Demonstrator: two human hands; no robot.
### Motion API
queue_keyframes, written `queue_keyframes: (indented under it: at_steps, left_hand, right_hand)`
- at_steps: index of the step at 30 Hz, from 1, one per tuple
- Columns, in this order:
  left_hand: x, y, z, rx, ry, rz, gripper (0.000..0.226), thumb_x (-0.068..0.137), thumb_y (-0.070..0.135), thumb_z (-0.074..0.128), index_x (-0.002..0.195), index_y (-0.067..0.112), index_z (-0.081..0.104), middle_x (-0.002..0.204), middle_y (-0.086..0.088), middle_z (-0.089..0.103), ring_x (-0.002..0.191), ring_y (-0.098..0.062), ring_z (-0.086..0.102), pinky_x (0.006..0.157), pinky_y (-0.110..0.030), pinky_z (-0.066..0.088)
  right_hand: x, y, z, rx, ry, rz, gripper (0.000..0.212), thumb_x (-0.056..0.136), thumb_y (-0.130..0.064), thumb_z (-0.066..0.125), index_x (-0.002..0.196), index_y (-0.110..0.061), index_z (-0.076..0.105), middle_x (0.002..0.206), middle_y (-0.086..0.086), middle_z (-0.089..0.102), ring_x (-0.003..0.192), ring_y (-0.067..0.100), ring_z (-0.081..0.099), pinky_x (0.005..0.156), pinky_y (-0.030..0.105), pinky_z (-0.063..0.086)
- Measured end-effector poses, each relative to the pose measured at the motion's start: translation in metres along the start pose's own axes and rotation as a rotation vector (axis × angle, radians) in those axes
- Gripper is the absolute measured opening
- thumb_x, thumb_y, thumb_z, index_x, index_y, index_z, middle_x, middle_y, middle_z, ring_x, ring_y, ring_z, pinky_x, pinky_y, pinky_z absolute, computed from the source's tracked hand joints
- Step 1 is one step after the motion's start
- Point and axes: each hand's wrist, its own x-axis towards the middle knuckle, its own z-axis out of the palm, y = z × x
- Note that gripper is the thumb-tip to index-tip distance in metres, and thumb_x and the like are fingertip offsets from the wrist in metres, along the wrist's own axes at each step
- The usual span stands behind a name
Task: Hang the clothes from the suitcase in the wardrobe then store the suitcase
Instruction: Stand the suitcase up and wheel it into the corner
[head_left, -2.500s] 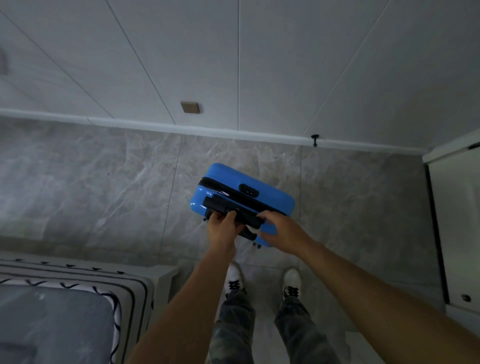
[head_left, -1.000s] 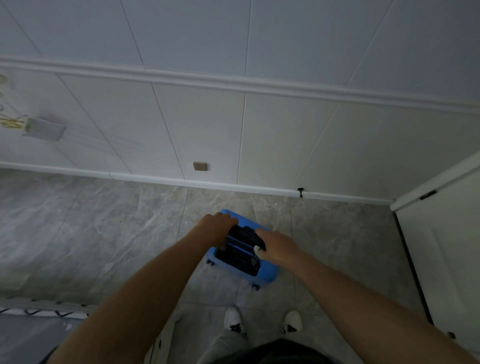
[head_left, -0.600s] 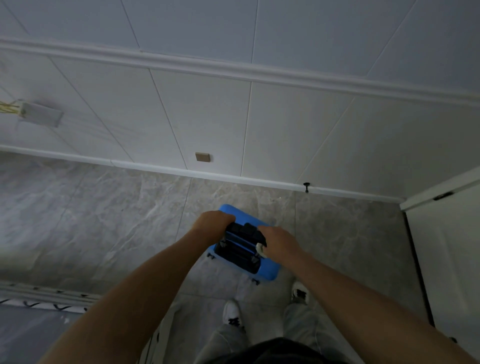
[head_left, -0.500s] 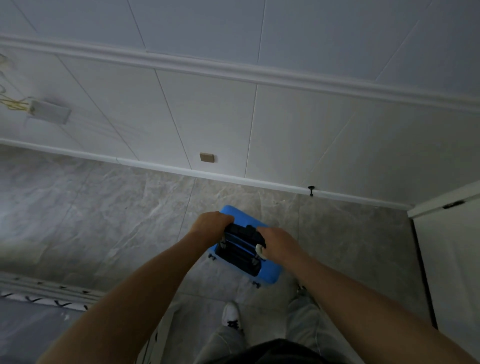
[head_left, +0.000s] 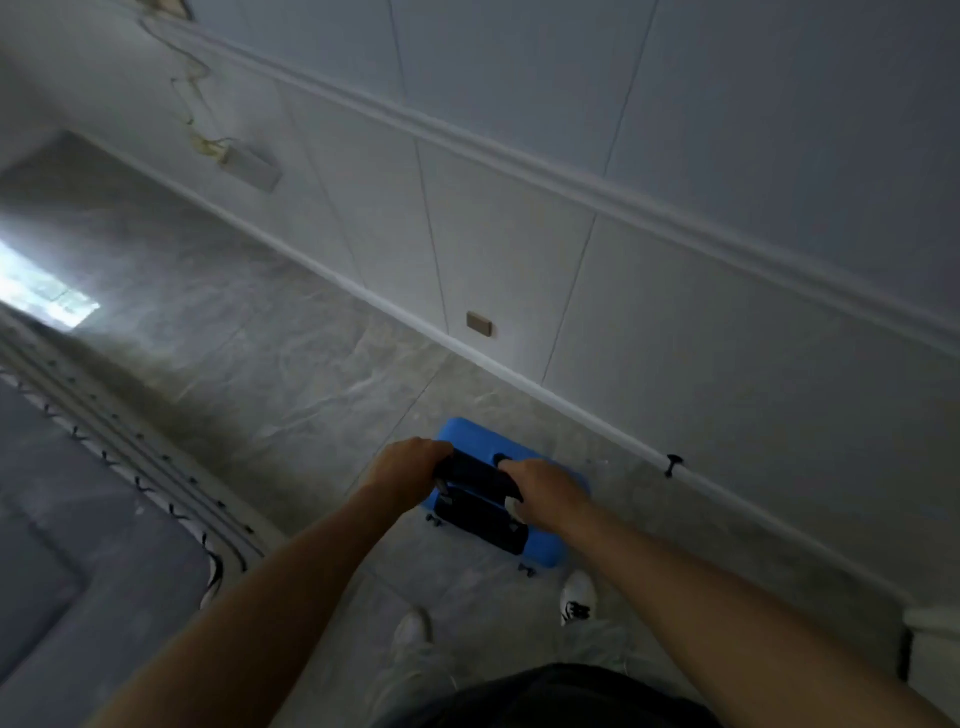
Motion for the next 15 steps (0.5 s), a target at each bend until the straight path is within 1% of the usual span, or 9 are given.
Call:
queue_keyframes:
  at_steps: [3, 5, 6, 9, 11, 13, 15]
  left_hand:
    - [-0.013, 0.020, 0.008, -0.088, 0.012, -0.138, 0.030, 0.093, 0.009, 0.054, 0.118, 0.023, 0.063, 0.114, -0.003, 0.071, 0.106, -0.026, 0.068, 0.083, -0.039, 0.054]
    - [-0.020, 0.027, 0.012, -0.142, 0.035, -0.218, 0.027, 0.092, 0.010, 0.055, 0.115, 0.023, 0.062, 0.114, -0.003, 0.071, 0.104, -0.026, 0.068, 0.082, -0.039, 0.055]
    - [-0.022, 0.031, 0.013, -0.165, 0.047, -0.247, 0.026, 0.093, 0.011, 0.055, 0.115, 0.022, 0.062, 0.114, -0.003, 0.071, 0.103, -0.026, 0.068, 0.081, -0.038, 0.054]
    - [-0.029, 0.040, 0.019, -0.245, 0.081, -0.341, 0.028, 0.095, 0.011, 0.055, 0.121, 0.021, 0.062, 0.117, -0.004, 0.070, 0.105, -0.024, 0.068, 0.085, -0.035, 0.054]
    - [-0.028, 0.047, 0.021, -0.290, 0.119, -0.383, 0.029, 0.096, 0.011, 0.057, 0.123, 0.020, 0.061, 0.118, -0.004, 0.070, 0.107, -0.023, 0.068, 0.089, -0.033, 0.054]
    - [-0.024, 0.050, 0.020, -0.347, 0.152, -0.416, 0.028, 0.097, 0.013, 0.058, 0.124, 0.018, 0.062, 0.118, -0.003, 0.070, 0.106, -0.021, 0.068, 0.090, -0.032, 0.055]
    - [-0.017, 0.051, 0.017, -0.377, 0.177, -0.427, 0.028, 0.097, 0.015, 0.060, 0.124, 0.017, 0.062, 0.118, -0.004, 0.070, 0.106, -0.020, 0.068, 0.092, -0.034, 0.056]
  right_hand:
    - [0.004, 0.013, -0.012, -0.081, -0.074, -0.091, 0.028, 0.091, 0.000, 0.057, 0.114, -0.015, 0.059, 0.112, 0.012, 0.063, 0.097, 0.033, 0.065, 0.072, 0.042, 0.055]
    - [0.011, 0.020, -0.018, -0.107, -0.107, -0.155, 0.027, 0.090, 0.002, 0.055, 0.110, -0.015, 0.059, 0.109, 0.012, 0.062, 0.096, 0.033, 0.065, 0.075, 0.046, 0.057]
    - [0.017, 0.022, -0.022, -0.119, -0.125, -0.183, 0.028, 0.090, 0.002, 0.056, 0.111, -0.015, 0.059, 0.110, 0.012, 0.062, 0.097, 0.032, 0.065, 0.077, 0.046, 0.057]
    - [0.035, 0.020, -0.036, -0.186, -0.168, -0.262, 0.030, 0.090, -0.002, 0.058, 0.117, -0.016, 0.062, 0.115, 0.011, 0.063, 0.103, 0.030, 0.064, 0.080, 0.039, 0.054]
    - [0.049, 0.019, -0.046, -0.237, -0.174, -0.292, 0.029, 0.091, -0.003, 0.059, 0.117, -0.015, 0.062, 0.117, 0.012, 0.064, 0.104, 0.030, 0.064, 0.077, 0.036, 0.051]
    - [0.065, 0.018, -0.055, -0.296, -0.174, -0.318, 0.026, 0.091, -0.005, 0.059, 0.115, -0.013, 0.063, 0.117, 0.012, 0.066, 0.103, 0.030, 0.065, 0.070, 0.031, 0.044]
    - [0.079, 0.016, -0.066, -0.358, -0.154, -0.313, 0.024, 0.092, -0.009, 0.060, 0.115, -0.015, 0.062, 0.116, 0.011, 0.065, 0.100, 0.030, 0.066, 0.068, 0.031, 0.040]
